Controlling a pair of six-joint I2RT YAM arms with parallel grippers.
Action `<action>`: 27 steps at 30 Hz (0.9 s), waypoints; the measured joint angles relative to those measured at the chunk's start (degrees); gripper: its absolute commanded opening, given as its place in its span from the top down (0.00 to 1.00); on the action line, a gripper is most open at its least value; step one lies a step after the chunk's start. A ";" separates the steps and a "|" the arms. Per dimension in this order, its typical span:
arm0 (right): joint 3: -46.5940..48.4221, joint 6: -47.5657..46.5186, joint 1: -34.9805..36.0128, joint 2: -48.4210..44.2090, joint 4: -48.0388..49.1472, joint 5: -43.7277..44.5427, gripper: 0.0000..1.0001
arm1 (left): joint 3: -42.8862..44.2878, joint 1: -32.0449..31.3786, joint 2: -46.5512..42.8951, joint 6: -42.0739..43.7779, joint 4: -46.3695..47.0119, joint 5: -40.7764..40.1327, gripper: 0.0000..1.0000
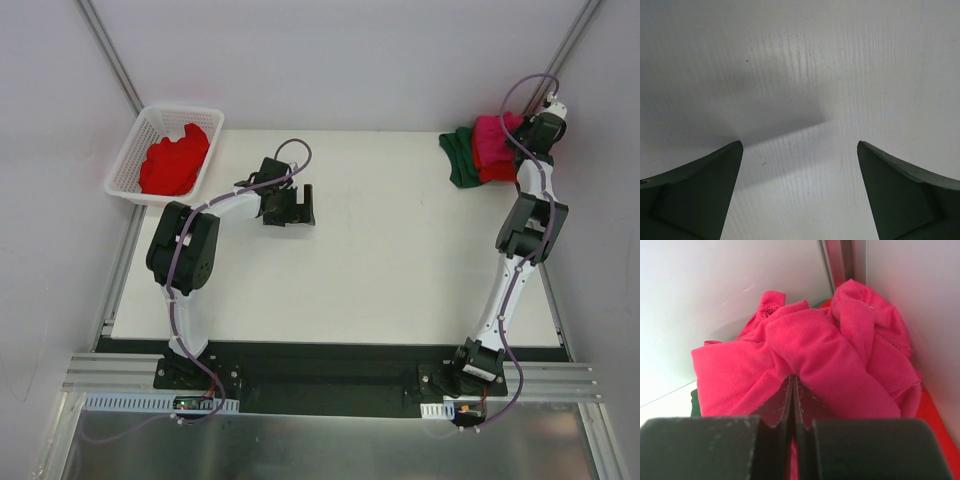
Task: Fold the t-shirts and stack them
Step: Put the neatly folded tshirt into the corner of the board with the right arm
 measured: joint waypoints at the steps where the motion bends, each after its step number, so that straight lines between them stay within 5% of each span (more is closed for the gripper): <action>1: 0.00 -0.28 0.13 0.00 0.00 0.70 0.99 | 0.00 0.00 0.02 0.02 0.00 0.00 0.01; 27: -2.14 -4.59 2.29 -0.37 3.08 8.44 0.96 | 0.63 0.00 0.70 0.04 0.50 0.00 0.01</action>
